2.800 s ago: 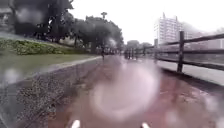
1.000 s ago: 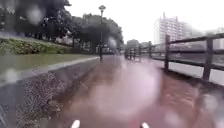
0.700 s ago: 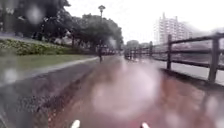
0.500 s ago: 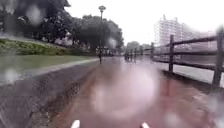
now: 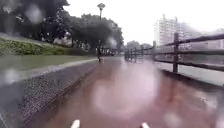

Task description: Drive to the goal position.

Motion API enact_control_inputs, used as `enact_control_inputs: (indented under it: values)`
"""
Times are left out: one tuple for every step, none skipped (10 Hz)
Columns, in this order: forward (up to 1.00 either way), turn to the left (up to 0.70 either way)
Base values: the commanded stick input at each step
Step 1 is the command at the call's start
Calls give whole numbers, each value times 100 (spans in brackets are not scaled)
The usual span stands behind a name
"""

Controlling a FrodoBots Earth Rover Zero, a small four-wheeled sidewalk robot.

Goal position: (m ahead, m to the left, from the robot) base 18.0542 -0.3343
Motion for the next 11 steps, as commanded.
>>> enact_control_inputs:
  values:
    - [70, 0]
    - [70, 0]
    - [70, 0]
    - [70, 0]
    - [70, 0]
    - [70, 0]
    - [70, 0]
    - [70, 0]
    - [70, 0]
    - [70, 0]
    - [70, 0]
